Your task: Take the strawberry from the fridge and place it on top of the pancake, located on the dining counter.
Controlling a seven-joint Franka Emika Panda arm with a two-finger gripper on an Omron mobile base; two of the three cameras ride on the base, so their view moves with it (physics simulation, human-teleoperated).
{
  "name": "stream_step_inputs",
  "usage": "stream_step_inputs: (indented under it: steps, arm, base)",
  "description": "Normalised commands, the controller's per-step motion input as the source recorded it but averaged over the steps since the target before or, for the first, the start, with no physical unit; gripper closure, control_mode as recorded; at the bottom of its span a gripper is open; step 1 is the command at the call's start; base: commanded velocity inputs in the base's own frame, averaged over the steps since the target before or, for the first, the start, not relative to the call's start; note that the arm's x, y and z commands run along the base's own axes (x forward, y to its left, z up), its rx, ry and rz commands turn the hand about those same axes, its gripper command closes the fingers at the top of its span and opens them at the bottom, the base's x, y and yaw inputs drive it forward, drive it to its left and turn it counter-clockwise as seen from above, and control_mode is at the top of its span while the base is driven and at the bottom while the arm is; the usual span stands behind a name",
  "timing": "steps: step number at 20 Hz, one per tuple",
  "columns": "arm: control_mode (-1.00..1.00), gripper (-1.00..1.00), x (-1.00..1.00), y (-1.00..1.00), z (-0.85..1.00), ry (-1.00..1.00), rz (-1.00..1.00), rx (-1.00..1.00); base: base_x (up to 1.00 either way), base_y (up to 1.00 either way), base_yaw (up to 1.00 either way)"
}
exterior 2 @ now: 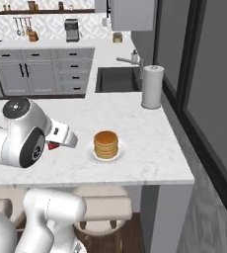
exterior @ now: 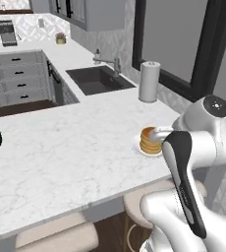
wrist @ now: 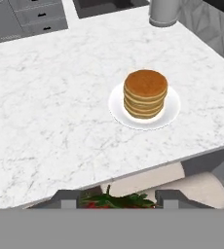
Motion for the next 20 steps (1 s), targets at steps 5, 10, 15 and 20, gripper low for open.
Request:
stream_step_inputs:
  steps: [5, 10, 15, 20]
  arm:
    - [1.0, 1.0, 0.0, 0.0, 0.0, 0.0, 0.0, 0.0]
    - [1.0, 1.0, 0.0, 0.0, 0.0, 0.0, 0.0, 0.0]
    - [1.0, 1.0, 0.0, 0.0, 0.0, 0.0, 0.0, 0.0]
    - [1.0, 1.0, 0.0, 0.0, 0.0, 0.0, 0.0, 0.0]
  base:
    - [0.17, -0.13, 0.02]
    - [0.58, -0.65, 0.09]
    - [0.14, -0.95, 0.19]
    - [-0.13, -0.89, 0.23]
